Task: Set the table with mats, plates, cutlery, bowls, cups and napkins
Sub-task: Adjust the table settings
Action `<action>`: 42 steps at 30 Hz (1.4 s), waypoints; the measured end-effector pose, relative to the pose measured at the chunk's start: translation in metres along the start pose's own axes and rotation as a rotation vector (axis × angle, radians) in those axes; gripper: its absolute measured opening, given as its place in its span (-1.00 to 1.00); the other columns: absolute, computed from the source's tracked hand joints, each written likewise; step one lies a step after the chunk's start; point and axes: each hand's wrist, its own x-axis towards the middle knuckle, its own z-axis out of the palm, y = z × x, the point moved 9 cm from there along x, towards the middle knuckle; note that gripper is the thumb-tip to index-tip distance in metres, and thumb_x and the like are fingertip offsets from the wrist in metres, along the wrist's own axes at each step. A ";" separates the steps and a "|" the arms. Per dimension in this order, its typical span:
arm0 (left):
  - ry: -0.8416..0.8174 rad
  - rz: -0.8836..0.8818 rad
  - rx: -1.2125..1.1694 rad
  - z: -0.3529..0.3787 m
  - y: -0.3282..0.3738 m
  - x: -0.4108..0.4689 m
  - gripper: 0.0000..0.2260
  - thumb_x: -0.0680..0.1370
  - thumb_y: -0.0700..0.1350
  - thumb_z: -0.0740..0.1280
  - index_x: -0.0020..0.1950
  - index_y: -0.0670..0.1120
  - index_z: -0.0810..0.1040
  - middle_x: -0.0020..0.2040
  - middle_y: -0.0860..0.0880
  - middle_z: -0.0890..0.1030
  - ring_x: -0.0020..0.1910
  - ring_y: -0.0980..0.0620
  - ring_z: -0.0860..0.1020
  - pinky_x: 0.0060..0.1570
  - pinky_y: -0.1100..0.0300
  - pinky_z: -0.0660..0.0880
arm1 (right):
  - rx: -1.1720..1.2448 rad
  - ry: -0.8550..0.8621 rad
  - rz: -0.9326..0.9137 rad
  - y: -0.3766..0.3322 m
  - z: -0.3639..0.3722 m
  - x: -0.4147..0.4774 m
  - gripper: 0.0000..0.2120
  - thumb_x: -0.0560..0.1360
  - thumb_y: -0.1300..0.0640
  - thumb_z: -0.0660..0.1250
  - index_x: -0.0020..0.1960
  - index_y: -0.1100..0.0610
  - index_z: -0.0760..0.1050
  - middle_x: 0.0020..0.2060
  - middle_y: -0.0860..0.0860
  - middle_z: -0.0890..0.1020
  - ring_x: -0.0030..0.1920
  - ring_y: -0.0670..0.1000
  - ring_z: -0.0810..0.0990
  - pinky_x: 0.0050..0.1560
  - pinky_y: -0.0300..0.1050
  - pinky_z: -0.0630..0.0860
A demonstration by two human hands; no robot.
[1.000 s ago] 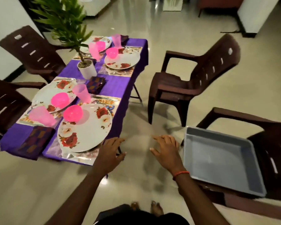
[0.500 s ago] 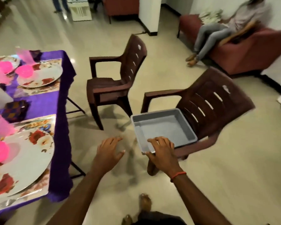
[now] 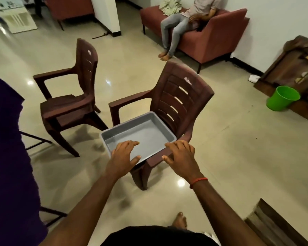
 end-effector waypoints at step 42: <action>0.088 -0.270 0.041 0.116 0.201 0.375 -0.51 0.56 0.12 0.41 0.46 0.06 0.41 0.39 0.06 0.46 0.39 0.00 0.37 0.29 -0.09 0.39 | 0.018 -0.187 -0.375 0.313 -0.097 0.358 -0.56 0.54 -0.19 0.34 0.36 -0.05 0.47 0.27 0.02 0.52 0.35 0.09 0.36 0.31 0.08 0.30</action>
